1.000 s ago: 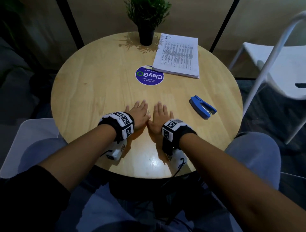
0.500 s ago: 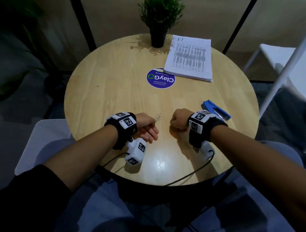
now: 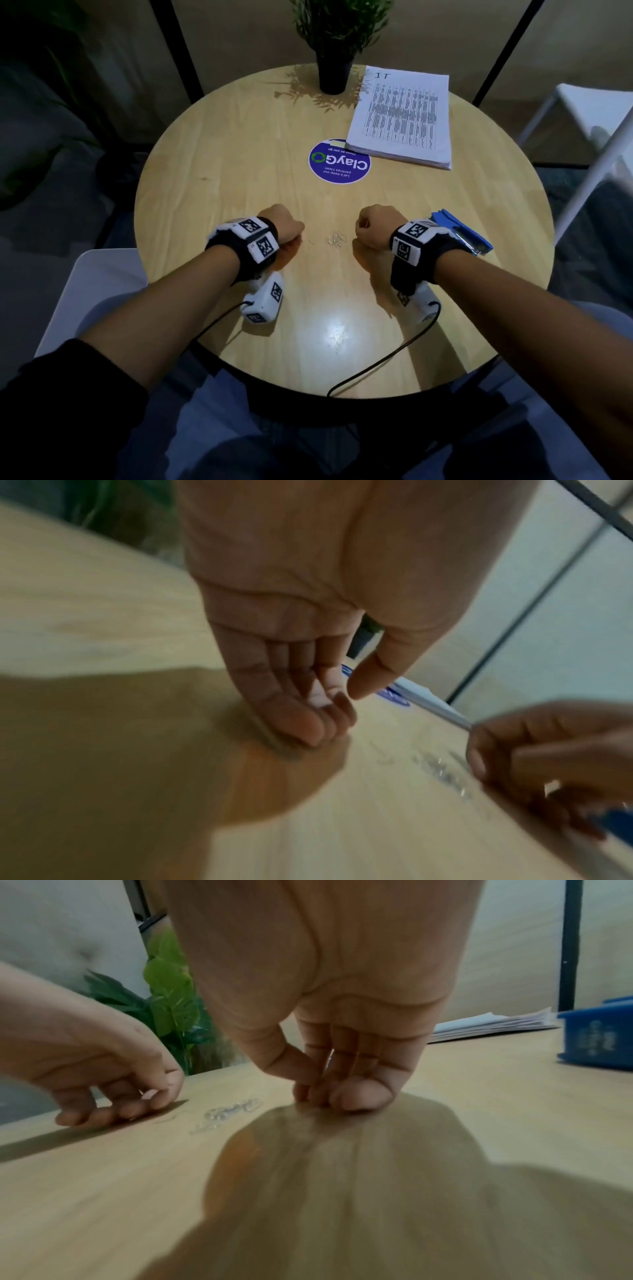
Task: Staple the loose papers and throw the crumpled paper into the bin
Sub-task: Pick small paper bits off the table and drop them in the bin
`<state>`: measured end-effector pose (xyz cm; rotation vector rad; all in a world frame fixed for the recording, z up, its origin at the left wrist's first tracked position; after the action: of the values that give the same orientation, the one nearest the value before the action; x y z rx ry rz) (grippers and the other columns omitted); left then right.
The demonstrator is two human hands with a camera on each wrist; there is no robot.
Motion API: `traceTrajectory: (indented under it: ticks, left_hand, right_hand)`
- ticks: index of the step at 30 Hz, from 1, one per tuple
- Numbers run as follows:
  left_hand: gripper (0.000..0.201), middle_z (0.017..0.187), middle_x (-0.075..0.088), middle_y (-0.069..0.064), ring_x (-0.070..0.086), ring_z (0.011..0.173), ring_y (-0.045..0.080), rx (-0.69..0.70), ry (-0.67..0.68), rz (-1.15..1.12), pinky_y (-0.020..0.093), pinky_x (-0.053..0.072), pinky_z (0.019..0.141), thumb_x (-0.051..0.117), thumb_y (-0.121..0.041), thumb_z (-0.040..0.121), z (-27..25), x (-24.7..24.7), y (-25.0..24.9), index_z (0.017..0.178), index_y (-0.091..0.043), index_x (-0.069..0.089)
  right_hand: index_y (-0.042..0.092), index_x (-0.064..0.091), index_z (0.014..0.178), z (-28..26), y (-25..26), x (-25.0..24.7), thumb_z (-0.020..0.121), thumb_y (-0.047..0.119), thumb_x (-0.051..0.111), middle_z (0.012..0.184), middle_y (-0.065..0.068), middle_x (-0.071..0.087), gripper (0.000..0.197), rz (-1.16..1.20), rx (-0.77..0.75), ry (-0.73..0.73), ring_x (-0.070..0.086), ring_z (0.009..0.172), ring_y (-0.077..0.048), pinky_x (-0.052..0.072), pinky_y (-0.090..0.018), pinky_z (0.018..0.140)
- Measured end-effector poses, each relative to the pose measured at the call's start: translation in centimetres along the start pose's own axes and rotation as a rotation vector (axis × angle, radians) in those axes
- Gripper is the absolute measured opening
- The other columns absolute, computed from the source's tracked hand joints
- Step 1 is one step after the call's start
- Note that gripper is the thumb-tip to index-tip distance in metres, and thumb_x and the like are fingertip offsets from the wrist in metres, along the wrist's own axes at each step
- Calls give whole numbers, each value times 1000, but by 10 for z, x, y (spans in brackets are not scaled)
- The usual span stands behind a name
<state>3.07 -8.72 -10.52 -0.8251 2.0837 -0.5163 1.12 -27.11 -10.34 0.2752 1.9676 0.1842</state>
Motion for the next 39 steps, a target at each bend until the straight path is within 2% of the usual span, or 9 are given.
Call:
traceTrajectory:
  ticks: [4, 11, 15, 23, 26, 28, 32, 35, 39]
  left_hand:
    - [25, 91, 63, 14, 64, 90, 32, 110, -36, 438, 35, 48, 74, 51, -26, 88, -5, 16, -12, 92, -3, 62]
    - [29, 91, 66, 15, 60, 83, 29, 181, -16, 314, 31, 45, 75, 48, -20, 89, -4, 13, -22, 96, 1, 67]
    - [25, 92, 56, 14, 54, 83, 29, 93, 22, 567, 29, 37, 71, 43, -20, 94, -5, 2, -7, 82, -1, 56]
    - [32, 119, 61, 19, 58, 109, 35, 204, 78, 615, 33, 43, 83, 42, -17, 94, -7, 24, -28, 114, -1, 61]
    - [32, 118, 62, 19, 58, 108, 34, 190, 19, 550, 30, 42, 83, 43, -16, 92, -8, -7, -17, 111, 0, 63]
    - [27, 112, 65, 17, 60, 102, 33, 181, 4, 507, 29, 45, 80, 47, -15, 91, -8, -29, -8, 104, -1, 66]
    - [25, 84, 60, 10, 51, 61, 17, 182, 29, 409, 25, 40, 54, 43, -10, 94, -14, -55, 1, 81, -8, 64]
    - [25, 72, 58, 6, 49, 58, 15, 183, 44, 378, 24, 39, 52, 40, -9, 94, -19, -61, 4, 82, -8, 62]
    - [24, 69, 57, 1, 52, 60, 14, 191, 81, 361, 24, 40, 52, 40, -11, 94, -27, -57, 8, 91, -6, 63]
  right_hand:
    - [1, 64, 99, 6, 21, 16, 89, 18, 52, 103, -16, 67, 23, -141, -43, 22, 64, 91, -33, 45, -31, 71]
    - [5, 64, 102, 3, 17, -3, 93, 24, 49, 107, -15, 65, 26, -122, -91, 42, 57, 89, -30, 41, -30, 74]
    - [2, 64, 109, -1, -1, -1, 92, 21, 50, 114, -17, 64, 29, -174, 1, 129, 61, 102, -32, 45, -32, 79]
    - [2, 63, 106, 2, 33, 10, 91, 21, 50, 112, -18, 64, 27, -147, -134, 74, 61, 102, -34, 45, -33, 78]
    - [7, 57, 112, 0, 18, -1, 91, 26, 53, 115, -16, 56, 29, -9, -229, -65, 57, 102, -31, 45, -32, 83]
    - [13, 50, 128, -8, 10, 1, 90, 27, 55, 131, -14, 47, 40, -25, -311, -105, 50, 119, -29, 44, -38, 99]
    - [20, 31, 146, -23, 19, 23, 99, 27, 37, 158, -6, 17, 47, -224, -423, 53, 18, 145, -27, 24, -43, 117]
    - [19, 34, 145, -28, 29, 23, 100, 35, 34, 155, -2, 28, 47, -340, -447, 92, 31, 140, -25, 26, -35, 112]
    - [10, 54, 130, -33, 32, 15, 97, 15, 41, 136, -12, 49, 35, -307, -404, 73, 46, 124, -29, 38, -34, 102]
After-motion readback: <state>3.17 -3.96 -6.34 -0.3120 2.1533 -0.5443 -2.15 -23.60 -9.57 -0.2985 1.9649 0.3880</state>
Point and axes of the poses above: each hand's wrist, its own z-axis towards the middle knuckle, its own x-axis out of the palm, y = z × x, the point moved 2 cm from there along z, towards the middle knuckle
